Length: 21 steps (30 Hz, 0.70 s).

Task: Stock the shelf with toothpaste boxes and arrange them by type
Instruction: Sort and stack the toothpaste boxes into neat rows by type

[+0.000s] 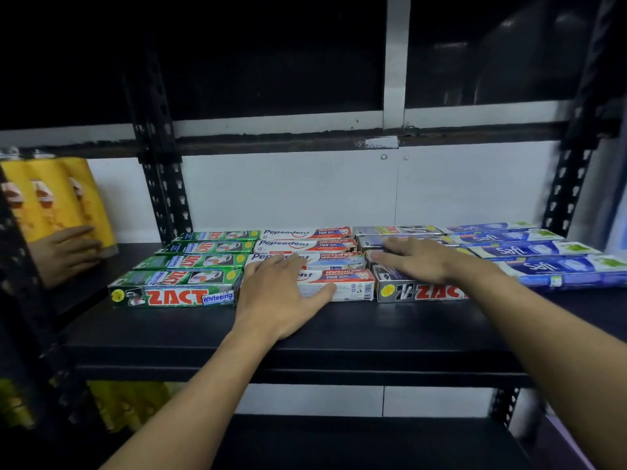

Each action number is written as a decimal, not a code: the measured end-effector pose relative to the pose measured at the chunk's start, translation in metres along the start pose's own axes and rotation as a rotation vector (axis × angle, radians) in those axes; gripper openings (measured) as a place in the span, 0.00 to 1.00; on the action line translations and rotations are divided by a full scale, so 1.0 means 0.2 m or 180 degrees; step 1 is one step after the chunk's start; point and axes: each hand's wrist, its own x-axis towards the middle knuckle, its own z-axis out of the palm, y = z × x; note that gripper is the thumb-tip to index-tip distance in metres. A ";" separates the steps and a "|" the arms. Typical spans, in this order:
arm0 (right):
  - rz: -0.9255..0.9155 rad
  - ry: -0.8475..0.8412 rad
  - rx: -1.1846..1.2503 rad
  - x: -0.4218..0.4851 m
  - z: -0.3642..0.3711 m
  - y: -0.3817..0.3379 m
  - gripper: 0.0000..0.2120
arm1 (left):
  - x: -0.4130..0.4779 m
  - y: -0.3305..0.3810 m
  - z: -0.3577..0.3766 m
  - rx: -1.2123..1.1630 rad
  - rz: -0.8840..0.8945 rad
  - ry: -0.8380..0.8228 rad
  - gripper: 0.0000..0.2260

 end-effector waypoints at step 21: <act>-0.0034 0.0413 -0.0119 0.02 0.07 0.06 0.38 | 0.01 0.00 0.01 -0.0050 -0.0001 0.0032 0.38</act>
